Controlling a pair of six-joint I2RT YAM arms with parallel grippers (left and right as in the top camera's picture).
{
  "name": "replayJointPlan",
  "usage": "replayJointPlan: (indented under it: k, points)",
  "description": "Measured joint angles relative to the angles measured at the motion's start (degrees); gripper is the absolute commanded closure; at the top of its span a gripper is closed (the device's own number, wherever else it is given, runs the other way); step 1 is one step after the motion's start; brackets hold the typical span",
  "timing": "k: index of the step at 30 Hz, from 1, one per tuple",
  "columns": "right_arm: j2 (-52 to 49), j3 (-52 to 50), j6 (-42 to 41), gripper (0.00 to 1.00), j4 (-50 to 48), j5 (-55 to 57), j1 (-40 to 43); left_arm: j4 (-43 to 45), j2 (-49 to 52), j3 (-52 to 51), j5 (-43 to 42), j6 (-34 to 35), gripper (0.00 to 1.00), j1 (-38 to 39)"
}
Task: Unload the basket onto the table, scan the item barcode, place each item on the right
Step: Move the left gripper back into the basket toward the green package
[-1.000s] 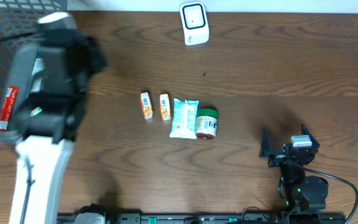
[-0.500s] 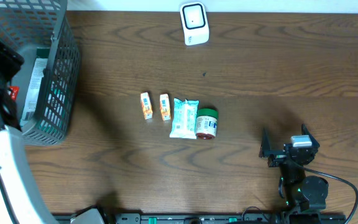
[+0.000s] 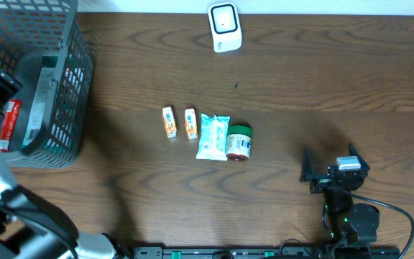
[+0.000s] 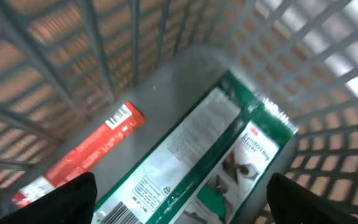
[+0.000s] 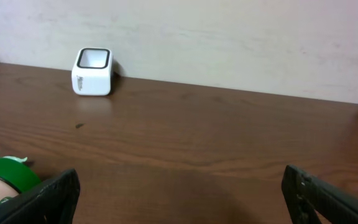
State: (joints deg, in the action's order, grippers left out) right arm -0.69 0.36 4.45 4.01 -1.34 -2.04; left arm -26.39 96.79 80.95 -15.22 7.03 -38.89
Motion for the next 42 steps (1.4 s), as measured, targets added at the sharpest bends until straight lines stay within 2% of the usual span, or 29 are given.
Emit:
replayJointPlan:
  k: [12, 19, 34, 38, 42]
  points:
    - [0.0, 0.0, 0.0, 0.01, 0.0, 0.0, 0.0, 0.5, 8.7, 0.0, -1.0, -4.3, 0.11, 0.1]
    - [0.0, 0.0, 0.0, 0.01, 0.0, 0.0, 0.0, 0.2, 13.5, 0.0, -0.4, -8.2, 0.05, 1.7]
    - [0.0, 0.0, 0.0, 0.01, 0.0, 0.0, 0.0, -0.1, 14.1, 0.0, 3.1, -13.3, 0.02, 3.9]
    - [0.0, 0.0, 0.0, 0.01, 0.0, 0.0, 0.0, -5.3, 15.7, 1.8, 3.4, -13.4, 0.02, 3.9]
    - [0.0, 0.0, 0.0, 0.01, 0.0, 0.0, 0.0, -14.7, 20.5, 10.5, 3.6, -13.9, 0.02, 4.2]
